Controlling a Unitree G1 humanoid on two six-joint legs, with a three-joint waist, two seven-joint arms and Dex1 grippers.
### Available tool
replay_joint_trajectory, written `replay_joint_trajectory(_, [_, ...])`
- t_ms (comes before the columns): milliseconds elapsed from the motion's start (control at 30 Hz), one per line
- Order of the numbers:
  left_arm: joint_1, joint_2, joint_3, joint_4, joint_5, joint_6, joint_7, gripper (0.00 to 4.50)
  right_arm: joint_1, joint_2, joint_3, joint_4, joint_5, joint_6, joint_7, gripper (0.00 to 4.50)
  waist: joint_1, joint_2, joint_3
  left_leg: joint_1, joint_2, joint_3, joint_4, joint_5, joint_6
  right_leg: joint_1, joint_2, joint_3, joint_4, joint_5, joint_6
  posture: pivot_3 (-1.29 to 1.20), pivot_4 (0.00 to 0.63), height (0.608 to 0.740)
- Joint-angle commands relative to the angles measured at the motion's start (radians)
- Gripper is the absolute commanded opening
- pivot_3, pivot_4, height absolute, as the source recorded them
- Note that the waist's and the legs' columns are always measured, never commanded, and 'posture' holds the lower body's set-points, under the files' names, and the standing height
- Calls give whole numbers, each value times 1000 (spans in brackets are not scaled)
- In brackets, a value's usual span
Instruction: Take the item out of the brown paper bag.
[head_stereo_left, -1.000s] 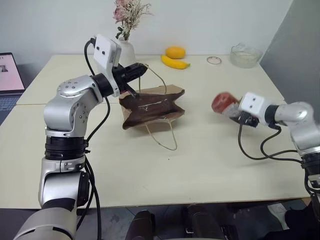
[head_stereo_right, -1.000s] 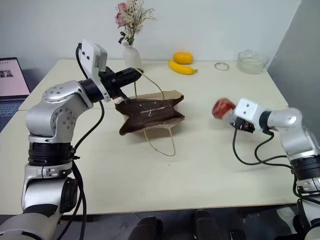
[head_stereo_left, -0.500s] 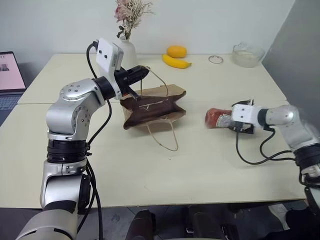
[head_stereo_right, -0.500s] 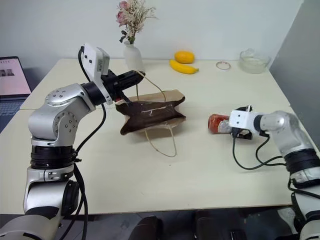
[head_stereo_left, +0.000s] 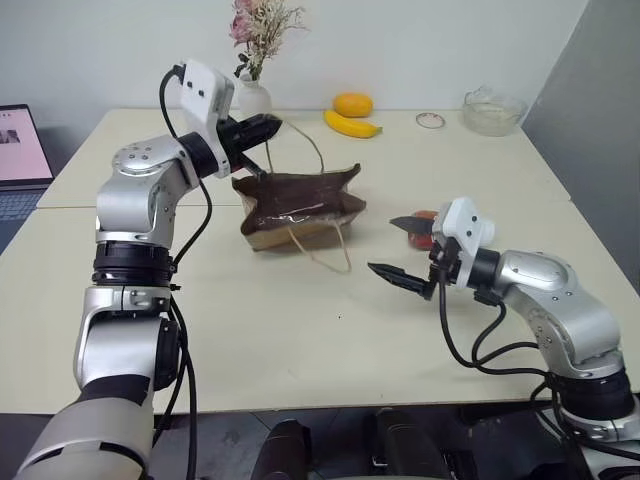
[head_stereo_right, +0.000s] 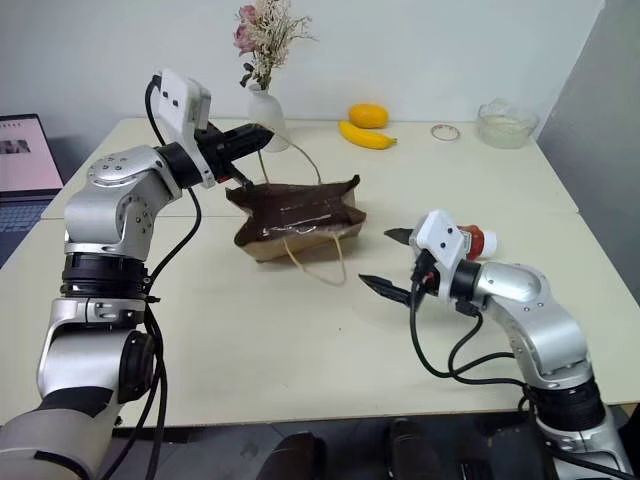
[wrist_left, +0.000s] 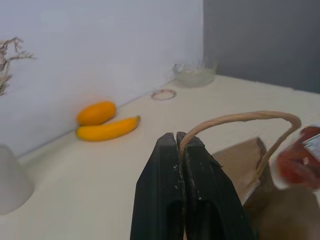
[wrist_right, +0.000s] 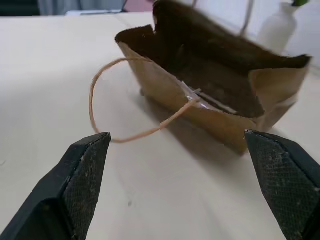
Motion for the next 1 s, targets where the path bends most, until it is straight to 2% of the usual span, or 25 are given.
replay_joint_trajectory(33, [-72, 23, -28, 95, 73, -128, -45, 916, -29, 27, 28, -38, -11, -9, -54, 4500, 1, 0, 0, -1, 0, 0, 0, 0, 0, 0, 0, 0, 0, 0, 0, 0, 150, 740])
replay_joint_trajectory(200, [-71, 39, -28, 129, 102, -174, -86, 2502, -35, 37, 45, -32, -16, -14, -69, 4500, 1, 0, 0, -3, 0, 0, 0, 0, 0, -1, 0, 0, -3, 0, 0, 0, 150, 740])
replay_joint_trajectory(300, [-34, 66, -7, 80, 88, -162, -113, 3451, -32, 33, 42, -25, -14, -16, -68, 4500, -1, 0, 0, -3, 0, 0, 0, 0, 1, -1, 0, 0, -3, 0, 0, 0, 150, 740])
replay_joint_trajectory(367, [25, 105, 8, -17, 50, -122, -180, 4031, -22, 21, 48, -28, -19, -18, -60, 4500, -3, 0, 0, -3, 1, 0, -1, 0, 1, -2, 0, 0, -3, 0, 0, 0, 150, 740])
replay_joint_trajectory(467, [172, 199, 80, -239, -55, 12, -257, 4031, 15, -14, 77, -40, -37, -28, -37, 4500, -10, 0, 0, -2, 3, 0, -1, 0, 1, -2, 0, 1, -2, 0, 0, 0, 150, 740])
replay_joint_trajectory(600, [314, 249, 204, -428, -152, 166, -183, 4031, 48, -19, 85, -50, -25, -36, -42, 4500, -5, 0, 0, -2, 4, -2, -1, 0, 1, -3, 0, 0, 0, -1, -2, 0, 150, 740])
replay_joint_trajectory(667, [383, 257, 242, -501, -156, 210, -129, 4031, 64, -9, 80, -46, -36, -64, -60, 4500, -3, 0, 0, -2, 4, -2, -1, 0, 1, -3, 0, -1, 1, -1, -2, 0, 150, 740])
replay_joint_trajectory(833, [579, 176, 340, -702, -123, 230, 90, 4031, 115, 56, 47, -13, -77, -186, -140, 4500, 1, -1, 0, 1, 3, -2, -1, 0, 0, 1, -2, 0, 0, -1, -2, 0, 150, 740])
replay_joint_trajectory(933, [689, 100, 355, -816, -79, 221, 226, 4031, 161, 95, 27, 8, -100, -274, -182, 4500, 1, -2, -1, 1, 3, -1, -1, 0, 0, 1, -3, 0, -1, -1, -1, 0, 150, 740])
replay_joint_trajectory(1000, [787, 53, 340, -883, -84, 226, 253, 4031, 197, 133, -1, 19, -74, -292, -205, 4500, 1, -2, -1, 0, 2, -1, -1, 0, 0, 0, -4, 0, -1, -1, -1, 0, 150, 740])
